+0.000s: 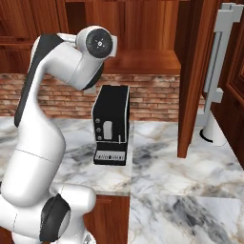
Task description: Take 2 condiments from the cabinet and move them on the counter near the stove.Make sure the condiments are lined up with each other, next to each other.
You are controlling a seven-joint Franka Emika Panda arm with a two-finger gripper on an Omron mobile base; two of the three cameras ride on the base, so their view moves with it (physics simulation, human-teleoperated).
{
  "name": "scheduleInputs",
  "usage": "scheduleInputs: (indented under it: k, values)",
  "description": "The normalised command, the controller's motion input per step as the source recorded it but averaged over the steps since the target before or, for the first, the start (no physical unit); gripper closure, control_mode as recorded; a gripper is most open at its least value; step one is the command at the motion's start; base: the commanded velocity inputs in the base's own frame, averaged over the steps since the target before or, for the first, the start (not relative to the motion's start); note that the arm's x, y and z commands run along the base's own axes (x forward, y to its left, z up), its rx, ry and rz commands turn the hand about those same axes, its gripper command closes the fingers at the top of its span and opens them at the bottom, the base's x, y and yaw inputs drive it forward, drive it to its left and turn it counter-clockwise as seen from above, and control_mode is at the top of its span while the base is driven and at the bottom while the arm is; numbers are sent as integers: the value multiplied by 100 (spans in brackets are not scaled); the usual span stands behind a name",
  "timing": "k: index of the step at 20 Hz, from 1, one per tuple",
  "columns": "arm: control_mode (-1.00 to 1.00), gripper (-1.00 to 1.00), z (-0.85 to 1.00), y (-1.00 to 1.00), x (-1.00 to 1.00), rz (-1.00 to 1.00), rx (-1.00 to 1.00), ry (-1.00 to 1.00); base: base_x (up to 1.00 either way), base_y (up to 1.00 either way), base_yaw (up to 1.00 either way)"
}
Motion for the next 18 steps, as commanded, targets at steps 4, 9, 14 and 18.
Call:
scheduleInputs:
  k: [4, 9, 14, 18]
  values:
    - [-100, -100, 1, 0, 8, 5, 0, 0, 0, 0, 0]
    - [-100, -100, 0, 0, 37, 9, 0, 0, 0, 0, 0]
    - [-100, -100, 0, 0, 43, 12, 0, 0, 0, 0, 0]
    - [-100, -100, 0, 0, 48, 14, 3, 0, 0, 0, 0]
